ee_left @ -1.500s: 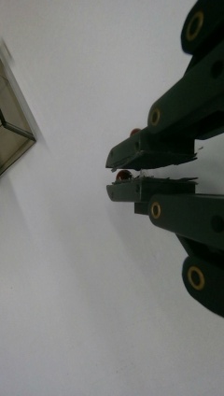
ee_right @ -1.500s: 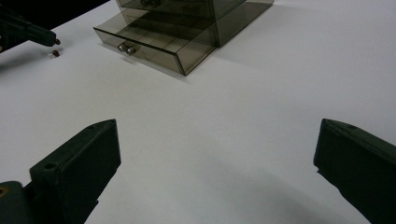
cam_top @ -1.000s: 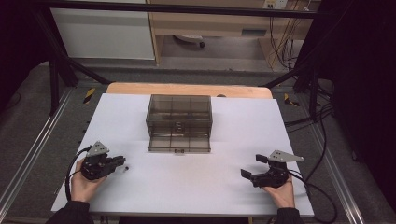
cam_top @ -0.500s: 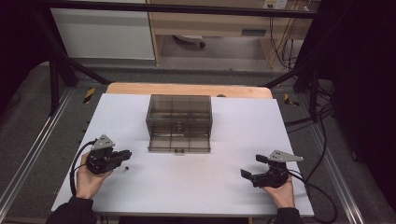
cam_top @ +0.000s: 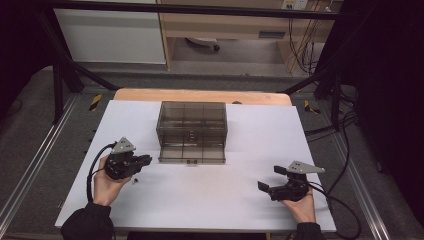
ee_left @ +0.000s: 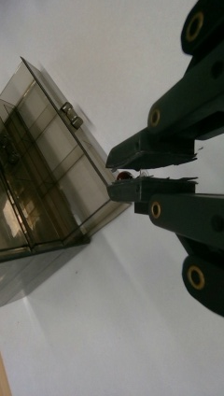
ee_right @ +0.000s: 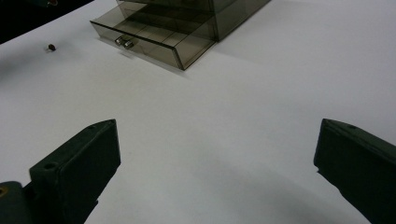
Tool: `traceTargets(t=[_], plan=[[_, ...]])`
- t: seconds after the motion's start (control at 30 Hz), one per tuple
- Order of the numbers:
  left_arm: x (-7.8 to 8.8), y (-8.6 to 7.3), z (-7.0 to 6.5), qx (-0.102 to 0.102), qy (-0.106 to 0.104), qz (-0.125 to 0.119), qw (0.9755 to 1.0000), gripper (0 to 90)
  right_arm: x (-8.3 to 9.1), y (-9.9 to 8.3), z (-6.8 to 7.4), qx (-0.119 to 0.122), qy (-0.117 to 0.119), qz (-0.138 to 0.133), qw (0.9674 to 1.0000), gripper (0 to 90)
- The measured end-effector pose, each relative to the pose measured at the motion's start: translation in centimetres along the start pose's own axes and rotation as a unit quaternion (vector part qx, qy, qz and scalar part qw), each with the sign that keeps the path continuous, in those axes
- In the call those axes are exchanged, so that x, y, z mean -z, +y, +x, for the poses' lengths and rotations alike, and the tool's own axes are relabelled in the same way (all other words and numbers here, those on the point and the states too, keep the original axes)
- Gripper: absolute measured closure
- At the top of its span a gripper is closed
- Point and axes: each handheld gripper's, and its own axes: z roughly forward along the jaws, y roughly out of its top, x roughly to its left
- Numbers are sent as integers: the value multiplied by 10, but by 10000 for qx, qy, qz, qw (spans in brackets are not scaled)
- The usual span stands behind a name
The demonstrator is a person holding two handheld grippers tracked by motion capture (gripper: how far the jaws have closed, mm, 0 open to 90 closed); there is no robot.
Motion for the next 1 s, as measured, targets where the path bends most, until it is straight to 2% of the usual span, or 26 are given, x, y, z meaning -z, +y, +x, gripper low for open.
traceTargets(t=[0.5, 0.6, 0.8, 1.0], plan=[[-22, 26, -10, -82, -73, 70, 9999, 826, -1, 0, 0, 5, 11, 48, 10000, 10], [-29, 31, -12, -101, -36, 109, 9999, 826, -1, 0, 0, 8, 10, 48, 10000, 9], [-40, 35, -11, -70, -18, 164, 9998, 826, -1, 0, 0, 7, 5, 51, 10000, 9], [-53, 34, -7, 55, 59, 239, 9997, 826, -1, 0, 0, 9, 4, 53, 10000, 9]])
